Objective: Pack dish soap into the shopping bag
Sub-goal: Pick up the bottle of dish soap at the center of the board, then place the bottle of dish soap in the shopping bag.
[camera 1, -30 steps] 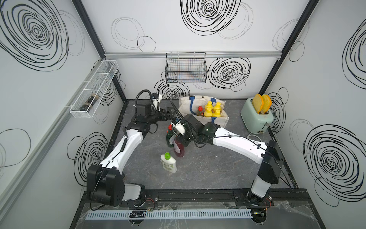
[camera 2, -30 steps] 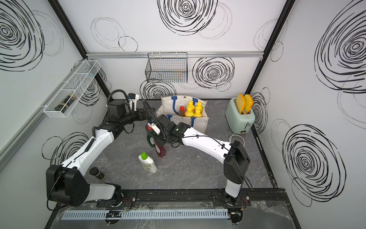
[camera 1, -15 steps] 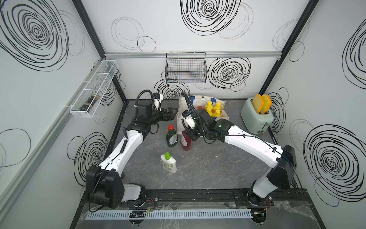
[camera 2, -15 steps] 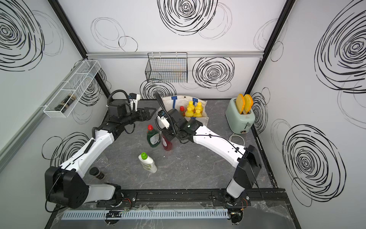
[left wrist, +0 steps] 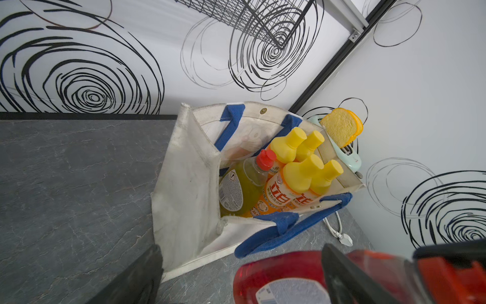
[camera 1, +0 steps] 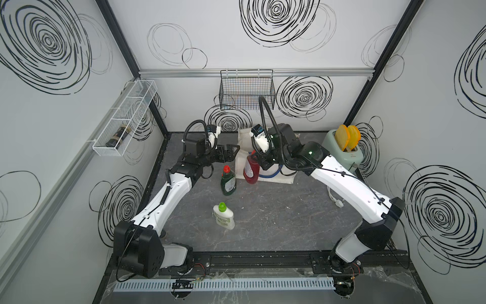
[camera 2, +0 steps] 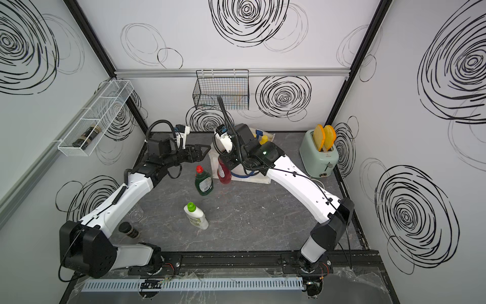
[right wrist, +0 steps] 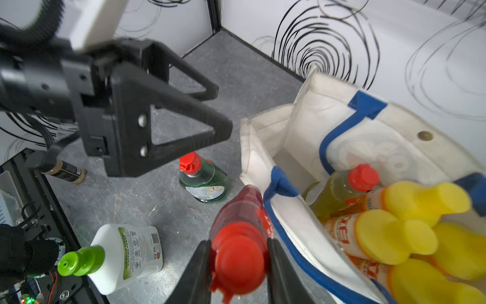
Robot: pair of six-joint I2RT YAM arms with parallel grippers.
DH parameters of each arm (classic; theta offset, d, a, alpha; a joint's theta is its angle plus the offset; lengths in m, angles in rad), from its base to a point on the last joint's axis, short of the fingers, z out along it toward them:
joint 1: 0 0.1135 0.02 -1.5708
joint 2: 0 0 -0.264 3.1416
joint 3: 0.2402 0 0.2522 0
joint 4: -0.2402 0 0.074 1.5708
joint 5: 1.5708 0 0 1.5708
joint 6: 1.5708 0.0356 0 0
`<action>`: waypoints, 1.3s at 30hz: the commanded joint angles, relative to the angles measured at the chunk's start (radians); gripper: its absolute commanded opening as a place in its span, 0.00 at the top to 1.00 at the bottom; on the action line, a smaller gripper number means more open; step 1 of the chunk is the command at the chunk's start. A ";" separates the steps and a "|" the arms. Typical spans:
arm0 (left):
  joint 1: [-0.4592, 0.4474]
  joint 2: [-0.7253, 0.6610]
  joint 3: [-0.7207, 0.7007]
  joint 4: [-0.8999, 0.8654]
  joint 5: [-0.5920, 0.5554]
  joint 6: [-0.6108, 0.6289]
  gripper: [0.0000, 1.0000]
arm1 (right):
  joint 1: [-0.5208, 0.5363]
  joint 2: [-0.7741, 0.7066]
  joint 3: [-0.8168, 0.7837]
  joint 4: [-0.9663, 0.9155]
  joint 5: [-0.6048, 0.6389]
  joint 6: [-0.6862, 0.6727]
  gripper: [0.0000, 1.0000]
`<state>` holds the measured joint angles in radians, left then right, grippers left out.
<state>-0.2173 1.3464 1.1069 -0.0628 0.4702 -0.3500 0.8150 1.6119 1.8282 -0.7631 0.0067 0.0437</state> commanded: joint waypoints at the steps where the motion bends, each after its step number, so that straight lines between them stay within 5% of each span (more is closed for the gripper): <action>1: -0.005 -0.025 0.015 0.014 -0.005 0.017 0.04 | -0.015 0.013 0.123 0.019 0.009 -0.028 1.00; 14: -0.005 -0.022 0.021 0.003 -0.013 0.027 0.04 | -0.058 0.128 0.454 -0.076 0.024 -0.057 1.00; 31: -0.015 -0.020 0.022 -0.002 -0.018 0.033 0.04 | -0.119 0.082 0.513 -0.002 0.059 -0.069 1.00; 39: -0.094 0.004 0.049 -0.058 -0.068 0.086 0.04 | -0.166 0.088 0.565 0.039 0.045 -0.065 1.00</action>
<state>-0.2890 1.3472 1.1130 -0.1120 0.4328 -0.3035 0.6624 1.7691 2.3192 -0.9028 0.0414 -0.0063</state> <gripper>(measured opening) 0.962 0.326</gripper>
